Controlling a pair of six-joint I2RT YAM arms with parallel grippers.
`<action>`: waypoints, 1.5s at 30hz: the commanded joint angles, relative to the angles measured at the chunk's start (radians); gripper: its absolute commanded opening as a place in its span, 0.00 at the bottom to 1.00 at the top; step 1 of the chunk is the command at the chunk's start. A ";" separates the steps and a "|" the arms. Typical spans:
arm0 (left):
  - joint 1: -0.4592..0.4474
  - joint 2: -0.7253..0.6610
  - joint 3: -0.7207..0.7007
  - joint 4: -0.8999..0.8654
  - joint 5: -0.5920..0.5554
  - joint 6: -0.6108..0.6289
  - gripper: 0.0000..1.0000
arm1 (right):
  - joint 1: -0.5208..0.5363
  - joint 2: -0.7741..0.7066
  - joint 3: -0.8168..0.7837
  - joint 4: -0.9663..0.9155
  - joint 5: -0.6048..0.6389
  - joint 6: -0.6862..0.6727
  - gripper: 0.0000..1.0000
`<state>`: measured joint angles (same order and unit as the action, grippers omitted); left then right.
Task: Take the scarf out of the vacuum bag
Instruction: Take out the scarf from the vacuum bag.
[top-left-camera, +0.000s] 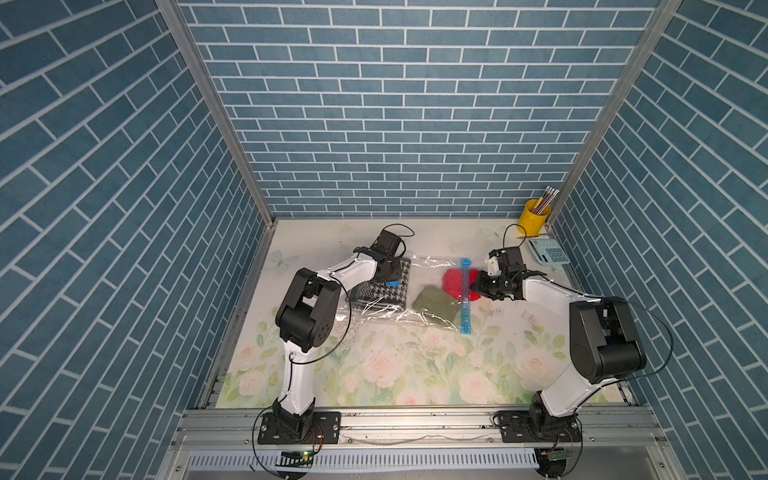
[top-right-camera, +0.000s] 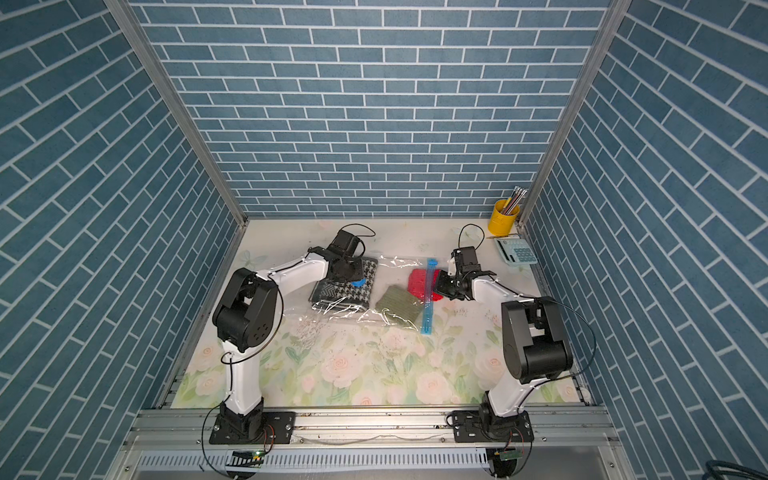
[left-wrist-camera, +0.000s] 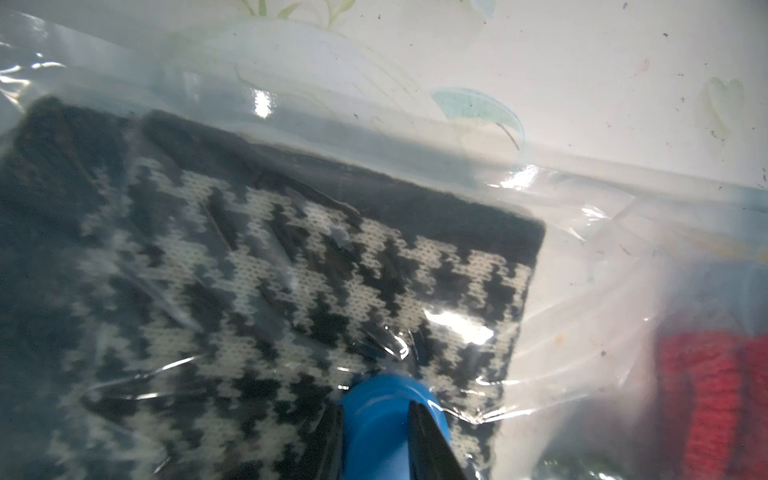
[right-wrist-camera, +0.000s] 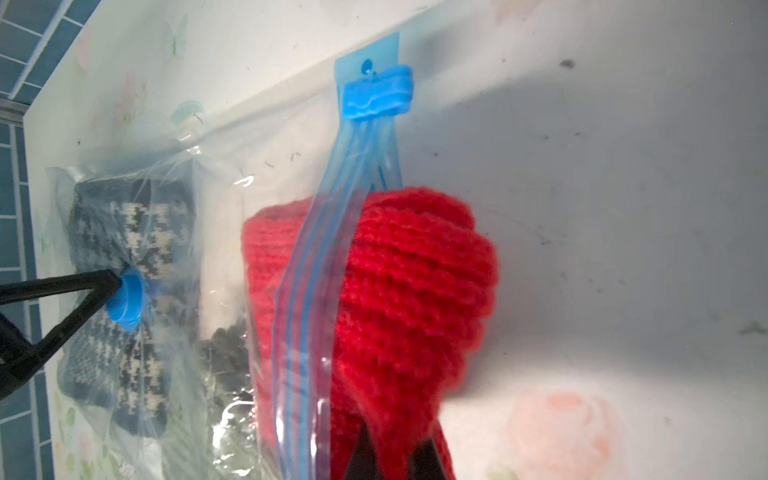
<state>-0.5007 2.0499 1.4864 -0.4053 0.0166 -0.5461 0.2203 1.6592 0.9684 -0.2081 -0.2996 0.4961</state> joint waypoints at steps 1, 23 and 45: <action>-0.007 0.038 -0.014 -0.059 -0.006 -0.001 0.30 | -0.018 -0.024 0.014 -0.102 0.111 -0.041 0.00; -0.008 0.023 -0.018 -0.052 0.002 -0.004 0.31 | -0.191 0.132 0.203 -0.095 0.129 -0.006 0.00; -0.020 0.032 0.018 -0.066 0.014 -0.012 0.31 | -0.184 0.725 1.020 -0.223 -0.248 -0.119 0.00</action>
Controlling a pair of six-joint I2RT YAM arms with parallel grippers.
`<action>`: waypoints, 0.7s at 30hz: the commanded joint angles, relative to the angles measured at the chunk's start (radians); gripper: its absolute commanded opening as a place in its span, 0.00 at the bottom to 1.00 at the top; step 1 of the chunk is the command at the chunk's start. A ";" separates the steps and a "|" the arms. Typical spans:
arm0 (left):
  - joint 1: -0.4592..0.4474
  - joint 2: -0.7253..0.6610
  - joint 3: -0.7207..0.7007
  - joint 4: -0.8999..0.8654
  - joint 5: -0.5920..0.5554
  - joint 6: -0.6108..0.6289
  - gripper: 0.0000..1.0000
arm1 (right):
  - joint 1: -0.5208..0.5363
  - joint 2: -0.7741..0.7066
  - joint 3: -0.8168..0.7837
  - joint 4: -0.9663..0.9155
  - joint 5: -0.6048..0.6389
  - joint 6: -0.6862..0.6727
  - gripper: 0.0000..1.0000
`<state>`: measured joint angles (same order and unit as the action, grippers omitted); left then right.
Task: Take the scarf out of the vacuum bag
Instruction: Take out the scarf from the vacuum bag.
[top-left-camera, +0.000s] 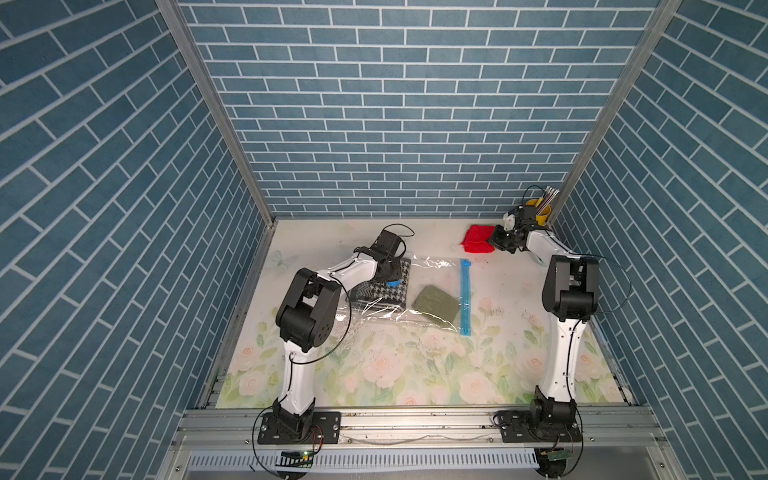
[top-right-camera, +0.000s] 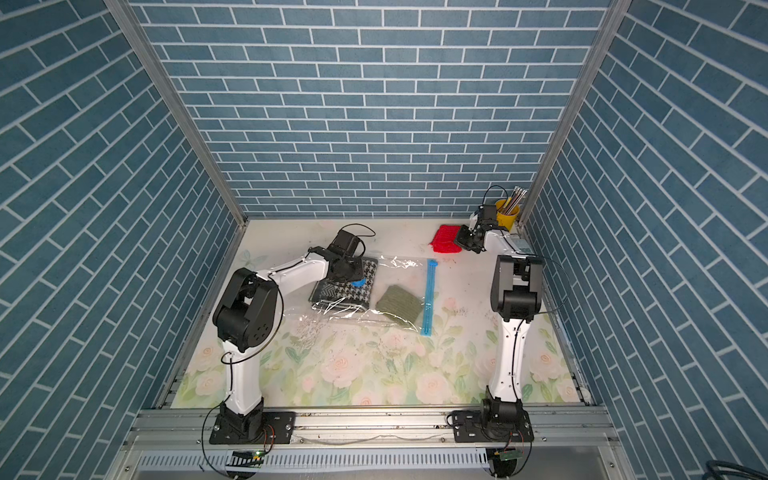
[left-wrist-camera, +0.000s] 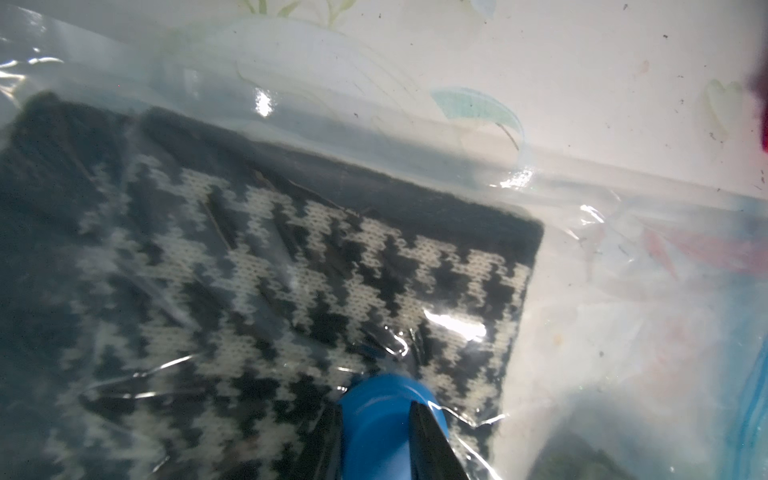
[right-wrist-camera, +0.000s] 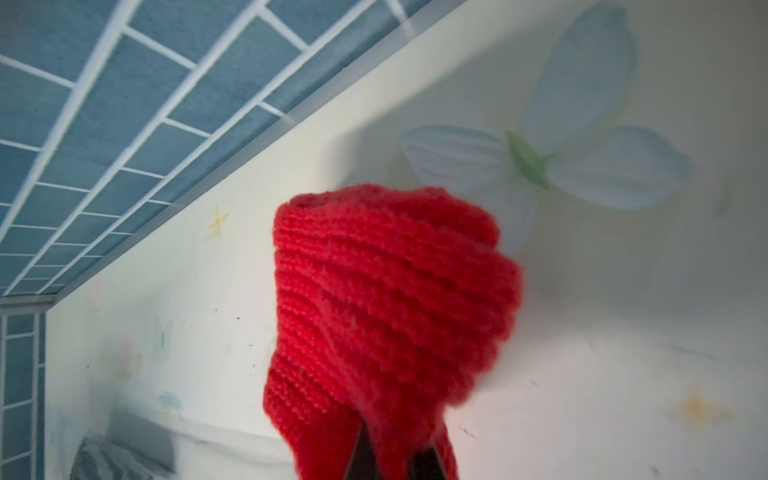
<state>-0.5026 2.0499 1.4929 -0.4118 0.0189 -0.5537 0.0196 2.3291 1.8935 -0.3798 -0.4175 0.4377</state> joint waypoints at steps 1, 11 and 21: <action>-0.019 0.032 0.013 -0.060 0.012 -0.005 0.31 | 0.025 0.089 0.156 -0.090 -0.143 -0.073 0.00; -0.031 0.035 0.025 -0.069 0.012 -0.008 0.31 | 0.087 0.254 0.442 -0.300 -0.185 -0.122 0.00; -0.032 0.016 0.021 -0.074 0.006 -0.006 0.31 | 0.138 0.277 0.443 -0.363 -0.121 -0.157 0.15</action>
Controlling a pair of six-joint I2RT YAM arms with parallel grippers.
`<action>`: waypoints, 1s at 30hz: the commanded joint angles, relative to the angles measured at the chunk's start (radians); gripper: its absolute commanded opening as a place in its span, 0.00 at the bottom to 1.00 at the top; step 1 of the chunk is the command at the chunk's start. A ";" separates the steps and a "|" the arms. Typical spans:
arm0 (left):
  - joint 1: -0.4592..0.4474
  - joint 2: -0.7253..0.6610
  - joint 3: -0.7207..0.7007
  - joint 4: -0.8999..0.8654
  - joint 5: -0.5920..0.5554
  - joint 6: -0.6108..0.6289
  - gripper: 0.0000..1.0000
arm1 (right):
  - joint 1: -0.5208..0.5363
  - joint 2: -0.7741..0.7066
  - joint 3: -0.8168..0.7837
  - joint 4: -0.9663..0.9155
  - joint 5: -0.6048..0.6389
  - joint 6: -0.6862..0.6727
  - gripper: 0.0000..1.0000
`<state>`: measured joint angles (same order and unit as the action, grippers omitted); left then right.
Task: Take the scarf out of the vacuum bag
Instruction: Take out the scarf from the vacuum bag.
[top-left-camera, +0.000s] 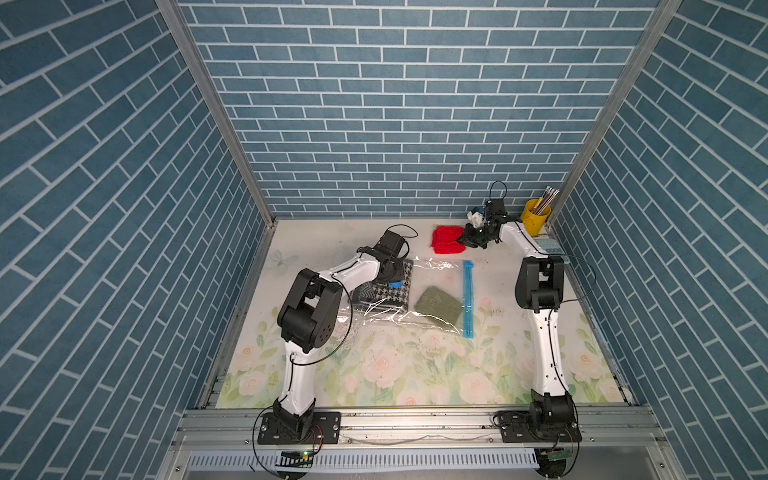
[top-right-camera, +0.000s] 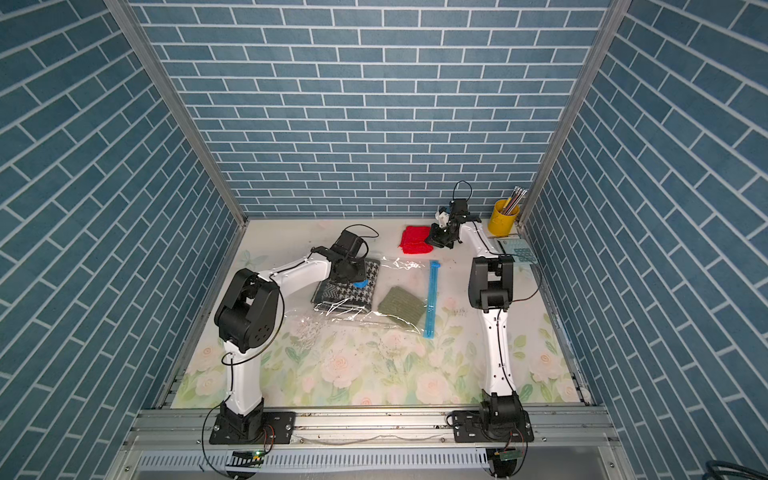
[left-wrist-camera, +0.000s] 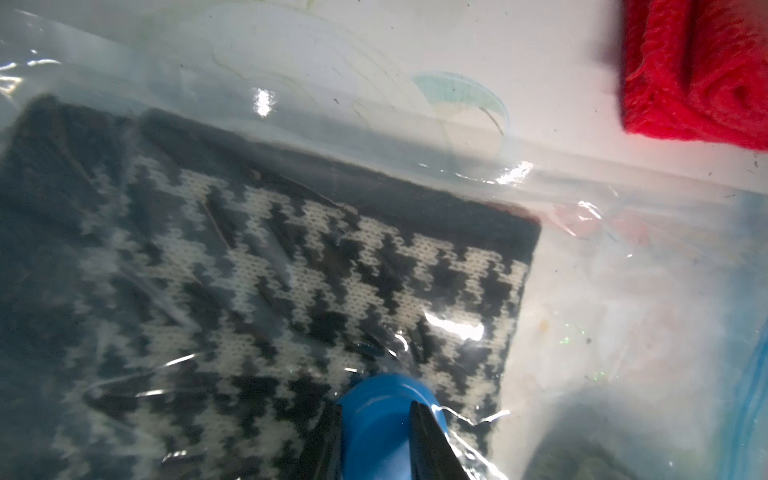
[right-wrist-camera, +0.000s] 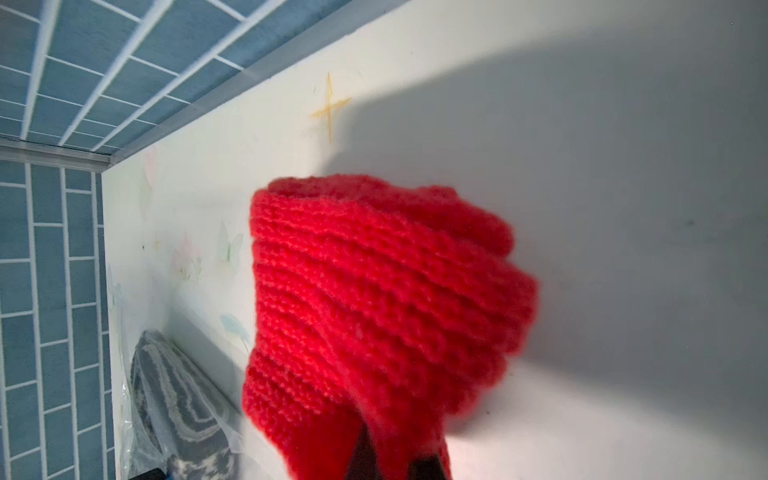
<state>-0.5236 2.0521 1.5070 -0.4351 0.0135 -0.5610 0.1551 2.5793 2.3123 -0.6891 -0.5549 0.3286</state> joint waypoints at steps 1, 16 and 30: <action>-0.012 0.011 0.004 -0.050 0.011 0.003 0.30 | 0.003 0.023 0.022 -0.051 0.014 -0.050 0.22; -0.011 -0.033 -0.067 -0.024 -0.004 -0.012 0.30 | 0.001 -0.527 -0.601 0.256 0.414 0.047 0.70; -0.010 -0.057 -0.104 0.018 0.020 -0.044 0.30 | 0.024 -1.051 -1.498 0.543 0.230 0.110 0.00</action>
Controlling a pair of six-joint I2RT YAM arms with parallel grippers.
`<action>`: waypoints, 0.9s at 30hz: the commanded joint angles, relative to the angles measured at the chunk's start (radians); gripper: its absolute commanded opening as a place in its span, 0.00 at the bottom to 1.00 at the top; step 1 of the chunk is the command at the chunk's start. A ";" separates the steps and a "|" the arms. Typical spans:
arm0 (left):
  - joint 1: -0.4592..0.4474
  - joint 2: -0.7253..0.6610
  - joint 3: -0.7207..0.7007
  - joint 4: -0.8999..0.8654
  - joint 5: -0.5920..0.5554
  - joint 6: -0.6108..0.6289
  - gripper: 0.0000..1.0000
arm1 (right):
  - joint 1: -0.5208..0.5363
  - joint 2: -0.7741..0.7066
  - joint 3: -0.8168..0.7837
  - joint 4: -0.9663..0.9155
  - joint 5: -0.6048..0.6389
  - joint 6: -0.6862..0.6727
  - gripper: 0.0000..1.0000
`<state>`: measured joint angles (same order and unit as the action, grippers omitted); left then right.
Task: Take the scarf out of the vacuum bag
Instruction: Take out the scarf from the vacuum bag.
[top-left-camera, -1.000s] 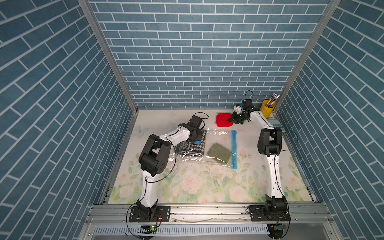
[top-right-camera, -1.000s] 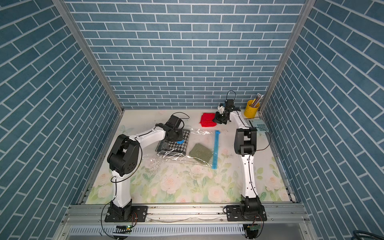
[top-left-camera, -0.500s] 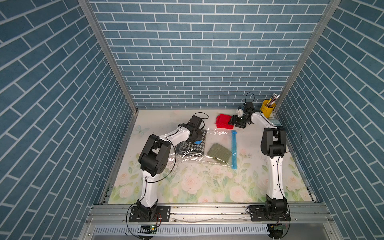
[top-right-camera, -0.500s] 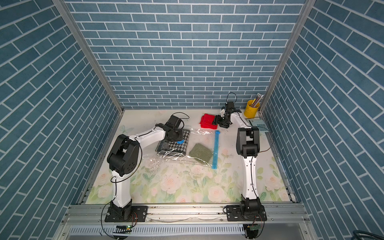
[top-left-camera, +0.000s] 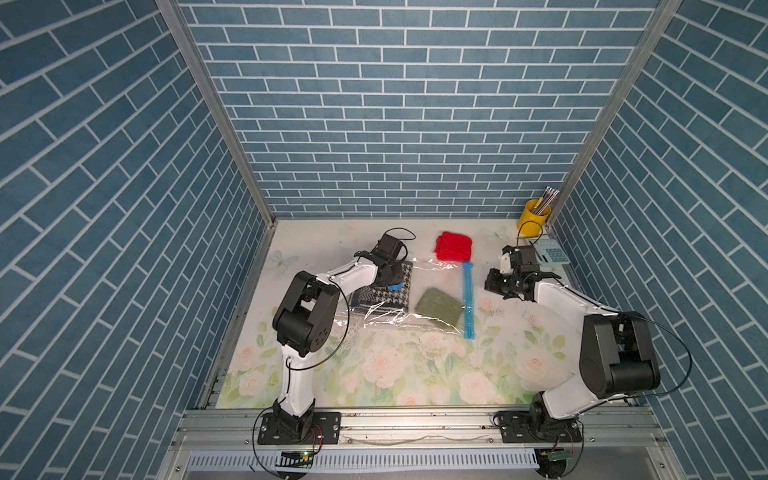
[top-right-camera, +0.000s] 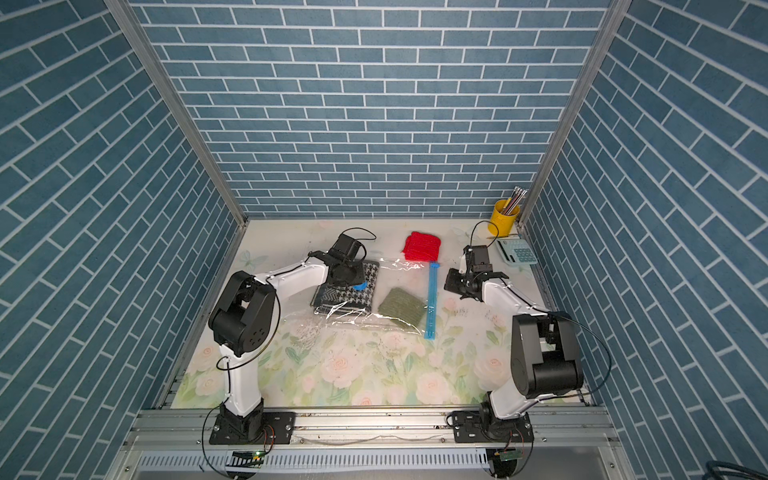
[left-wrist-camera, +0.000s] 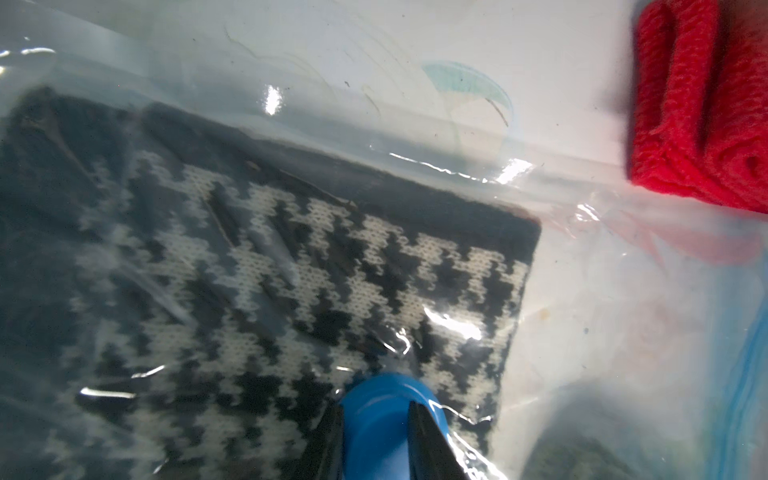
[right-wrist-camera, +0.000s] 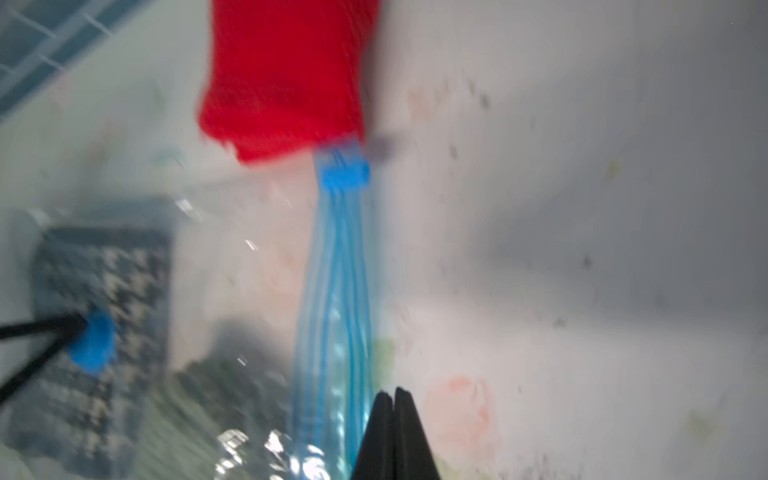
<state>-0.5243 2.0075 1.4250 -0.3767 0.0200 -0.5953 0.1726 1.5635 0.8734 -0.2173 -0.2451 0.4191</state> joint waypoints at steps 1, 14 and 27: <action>-0.009 -0.013 -0.022 -0.042 0.014 -0.011 0.30 | 0.006 -0.037 -0.083 0.082 -0.098 0.019 0.00; -0.008 -0.036 -0.021 -0.057 0.001 -0.009 0.31 | 0.004 0.015 -0.163 0.230 -0.227 0.015 0.00; -0.010 -0.027 -0.024 -0.059 0.003 -0.002 0.31 | 0.006 0.072 -0.226 0.443 -0.504 0.097 0.00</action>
<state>-0.5243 1.9972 1.4242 -0.3912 0.0204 -0.5983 0.1757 1.6135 0.6624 0.1509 -0.6540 0.4702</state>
